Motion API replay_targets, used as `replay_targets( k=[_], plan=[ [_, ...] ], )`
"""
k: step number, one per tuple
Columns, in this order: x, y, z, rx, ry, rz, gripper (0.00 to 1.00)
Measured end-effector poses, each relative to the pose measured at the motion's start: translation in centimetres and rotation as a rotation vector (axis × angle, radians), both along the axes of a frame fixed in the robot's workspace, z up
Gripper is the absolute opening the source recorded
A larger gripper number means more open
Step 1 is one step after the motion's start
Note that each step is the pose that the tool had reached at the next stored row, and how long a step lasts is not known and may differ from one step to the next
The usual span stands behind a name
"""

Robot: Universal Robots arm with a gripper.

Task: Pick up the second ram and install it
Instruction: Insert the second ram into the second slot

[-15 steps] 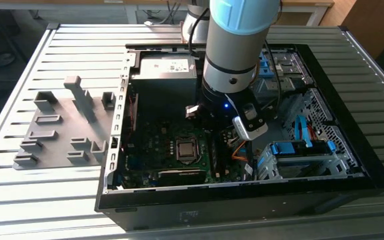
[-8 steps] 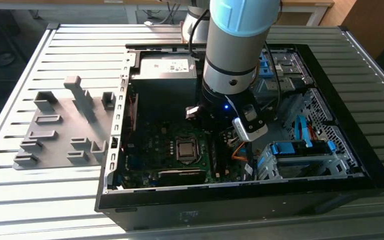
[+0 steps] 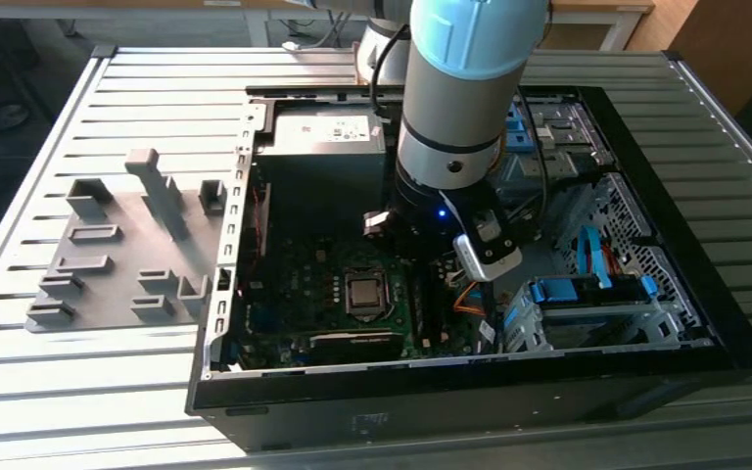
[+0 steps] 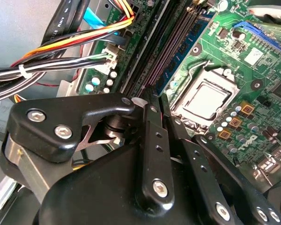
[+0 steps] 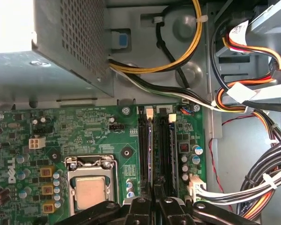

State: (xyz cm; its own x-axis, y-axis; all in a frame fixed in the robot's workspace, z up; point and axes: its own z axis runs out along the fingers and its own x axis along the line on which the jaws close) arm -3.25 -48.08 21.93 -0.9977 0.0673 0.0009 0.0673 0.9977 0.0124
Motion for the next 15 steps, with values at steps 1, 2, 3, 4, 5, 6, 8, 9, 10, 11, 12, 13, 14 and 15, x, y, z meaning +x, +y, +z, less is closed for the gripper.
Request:
replay_targets(
  k=[1,2,3,4,5,6,8,9,10,11,12,13,14,15],
  plan=[
    [0.0,0.0,-0.06,0.0,0.0,0.0,0.14],
    [0.0,0.0,-0.12,0.0001,0.0,-0.001,0.14],
    [0.0,0.0,-0.16,0.0,0.0,-0.001,0.14],
    [0.0,0.0,-0.21,0.0,0.0,-0.002,0.14],
    [0.0,0.0,-0.26,0.0001,0.0,-0.002,0.14],
    [0.0,0.0,-0.29,0.0,0.0,-0.002,0.14],
    [0.0,0.0,-0.32,-0.0001,0.0001,-0.002,0.14],
    [0.0,0.0,-0.32,-0.0001,0.0001,-0.002,0.14],
    [0.0,0.0,-0.32,0.0,0.0,-0.002,0.14],
    [0.0,0.0,-0.33,0.0002,0.0,-0.002,0.14],
    [0.0,0.0,-0.33,0.0005,0.0,-0.002,0.14],
    [0.0,0.0,-0.33,0.0013,0.0,-0.002,0.14],
    [0.0,0.0,-0.33,0.0031,0.0001,-0.002,0.14],
    [0.0,0.0,-0.33,0.0061,0.0,-0.002,0.14]
  ],
)
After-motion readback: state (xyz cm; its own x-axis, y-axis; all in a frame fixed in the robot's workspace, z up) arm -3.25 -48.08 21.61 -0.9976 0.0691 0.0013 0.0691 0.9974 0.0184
